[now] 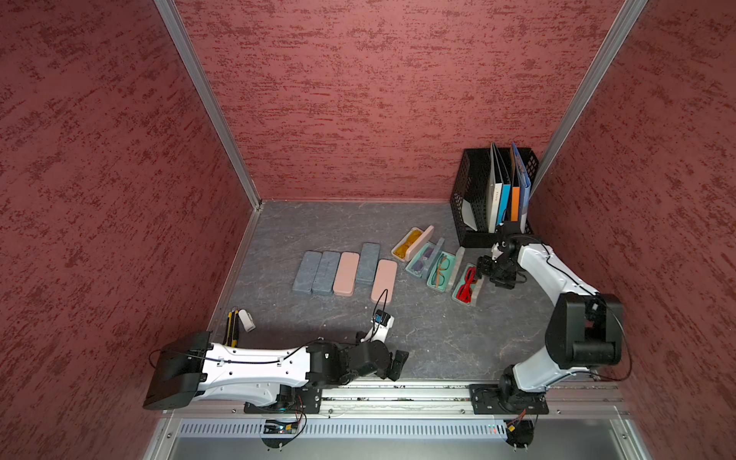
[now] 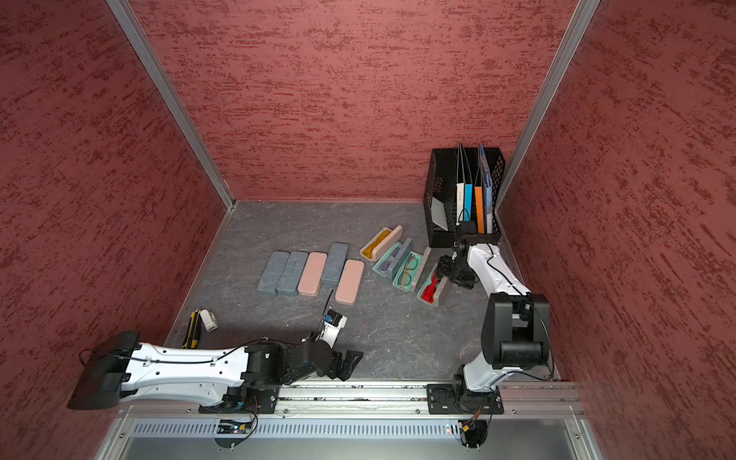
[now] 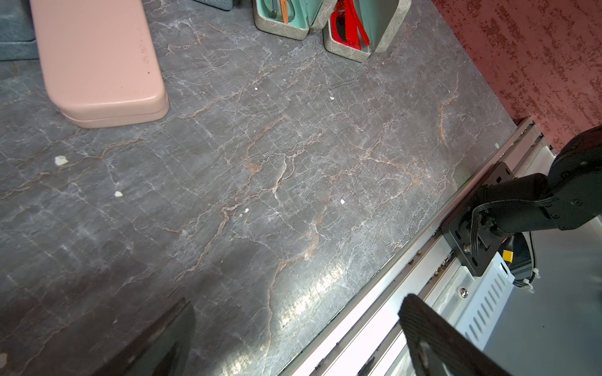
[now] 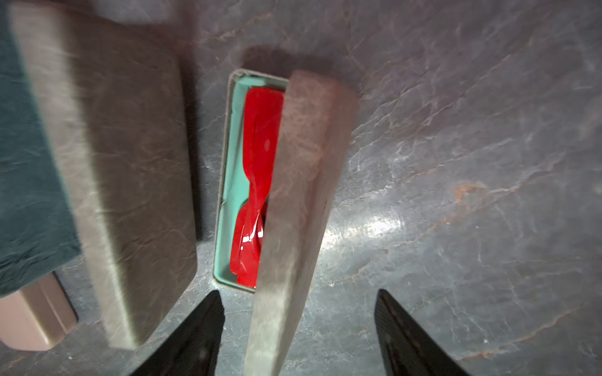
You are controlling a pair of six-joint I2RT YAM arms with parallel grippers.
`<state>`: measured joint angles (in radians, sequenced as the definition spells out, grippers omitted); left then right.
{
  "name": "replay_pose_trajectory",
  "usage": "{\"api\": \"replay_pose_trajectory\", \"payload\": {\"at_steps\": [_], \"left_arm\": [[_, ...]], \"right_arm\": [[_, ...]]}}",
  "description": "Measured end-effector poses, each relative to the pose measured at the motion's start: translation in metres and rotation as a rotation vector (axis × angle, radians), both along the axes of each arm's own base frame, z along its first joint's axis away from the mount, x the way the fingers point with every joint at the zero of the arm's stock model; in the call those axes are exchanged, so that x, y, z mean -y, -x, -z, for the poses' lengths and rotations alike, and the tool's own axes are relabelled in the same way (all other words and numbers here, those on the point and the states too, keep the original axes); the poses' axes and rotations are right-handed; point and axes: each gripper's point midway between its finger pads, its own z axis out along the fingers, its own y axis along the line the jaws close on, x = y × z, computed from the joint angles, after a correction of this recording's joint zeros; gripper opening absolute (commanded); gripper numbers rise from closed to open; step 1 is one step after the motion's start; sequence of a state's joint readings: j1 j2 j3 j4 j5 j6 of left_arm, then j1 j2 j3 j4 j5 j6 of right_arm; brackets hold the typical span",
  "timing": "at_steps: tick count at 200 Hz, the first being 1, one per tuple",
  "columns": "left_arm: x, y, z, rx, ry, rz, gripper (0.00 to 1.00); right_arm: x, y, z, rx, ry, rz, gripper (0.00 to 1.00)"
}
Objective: Close the glasses case
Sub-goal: Pick up the glasses case at the center of the board.
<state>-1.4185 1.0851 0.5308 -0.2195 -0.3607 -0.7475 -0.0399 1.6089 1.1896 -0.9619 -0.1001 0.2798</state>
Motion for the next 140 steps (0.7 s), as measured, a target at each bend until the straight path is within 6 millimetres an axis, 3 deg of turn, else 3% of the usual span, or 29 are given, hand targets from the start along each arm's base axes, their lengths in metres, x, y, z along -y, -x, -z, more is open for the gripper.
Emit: {"api": "replay_pose_trajectory", "payload": {"at_steps": [27,57,81,140], "left_arm": [[-0.002,0.000,0.002,-0.003,-0.001,-0.003,1.00],[-0.007,0.001,0.008,-0.006,-0.010,-0.005,1.00],[-0.008,0.000,0.008,-0.006,-0.010,-0.007,1.00],[-0.007,0.000,0.007,-0.005,-0.007,-0.009,1.00]], "right_arm": [[-0.001,-0.004,0.010,-0.016,0.000,-0.003,0.68],[-0.002,-0.003,0.017,-0.023,0.016,-0.018,0.50],[-0.005,0.004,0.024,-0.045,0.034,-0.036,0.42],[-0.009,0.012,0.023,-0.067,0.120,-0.085,0.24]]}}
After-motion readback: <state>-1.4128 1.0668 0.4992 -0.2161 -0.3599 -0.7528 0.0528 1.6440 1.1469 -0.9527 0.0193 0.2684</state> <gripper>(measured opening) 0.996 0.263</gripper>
